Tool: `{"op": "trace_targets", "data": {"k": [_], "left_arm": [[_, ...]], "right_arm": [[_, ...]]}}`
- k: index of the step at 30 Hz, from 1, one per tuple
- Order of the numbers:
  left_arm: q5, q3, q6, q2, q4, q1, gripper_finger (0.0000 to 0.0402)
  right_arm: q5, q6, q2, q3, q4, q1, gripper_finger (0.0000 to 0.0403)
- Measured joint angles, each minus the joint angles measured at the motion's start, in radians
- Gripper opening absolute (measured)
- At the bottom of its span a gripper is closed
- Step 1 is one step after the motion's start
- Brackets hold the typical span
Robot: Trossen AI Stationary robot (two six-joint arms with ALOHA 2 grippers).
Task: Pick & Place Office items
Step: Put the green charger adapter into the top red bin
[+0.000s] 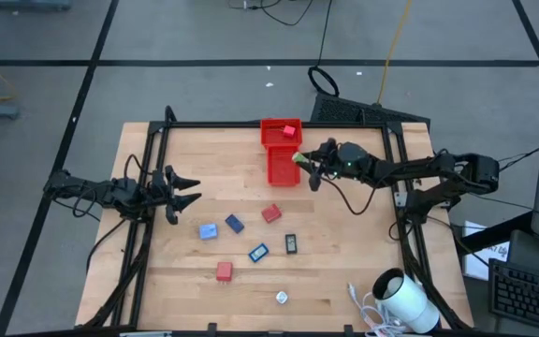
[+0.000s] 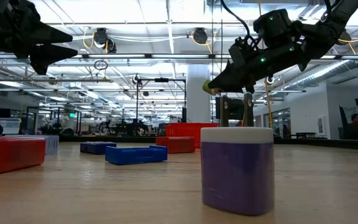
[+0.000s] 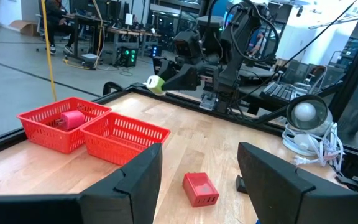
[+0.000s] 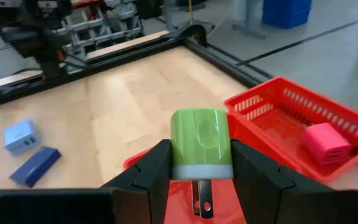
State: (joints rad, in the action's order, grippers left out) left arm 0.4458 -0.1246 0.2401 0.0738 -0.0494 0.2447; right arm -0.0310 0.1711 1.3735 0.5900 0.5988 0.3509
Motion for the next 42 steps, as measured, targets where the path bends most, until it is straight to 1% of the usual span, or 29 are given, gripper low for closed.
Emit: {"op": "trace_targets", "data": {"k": [4,9,13,17,23,34,39,42], "left_arm": [[0.0,0.0,0.0,0.0,0.0,0.0,0.0214],[0.0,0.0,0.0,0.0,0.0,0.0,0.0214],[0.0,0.0,0.0,0.0,0.0,0.0,0.0214],[0.0,0.0,0.0,0.0,0.0,0.0,0.0214],[0.0,0.0,0.0,0.0,0.0,0.0,0.0214],[-0.001,0.0,0.0,0.0,0.0,0.0,0.0214],[-0.001,0.0,0.0,0.0,0.0,0.0,0.0214],[-0.001,0.0,0.0,0.0,0.0,0.0,0.0214]], "right_arm": [[0.006,0.0,0.0,0.014,-0.001,0.01,0.0137],[0.009,-0.03,0.015,0.063,-0.024,0.023,0.0137],[0.009,-0.042,0.027,0.094,-0.068,0.053,0.0137],[0.01,-0.052,0.073,0.115,-0.085,0.082,0.0137],[0.01,-0.058,0.182,0.184,-0.083,0.113,0.0137],[0.01,-0.105,0.375,0.341,-0.084,0.188,0.0137],[0.009,-0.105,0.435,0.366,-0.117,0.223,0.0137],[0.007,-0.096,0.447,0.365,-0.125,0.234,0.0137]]}}
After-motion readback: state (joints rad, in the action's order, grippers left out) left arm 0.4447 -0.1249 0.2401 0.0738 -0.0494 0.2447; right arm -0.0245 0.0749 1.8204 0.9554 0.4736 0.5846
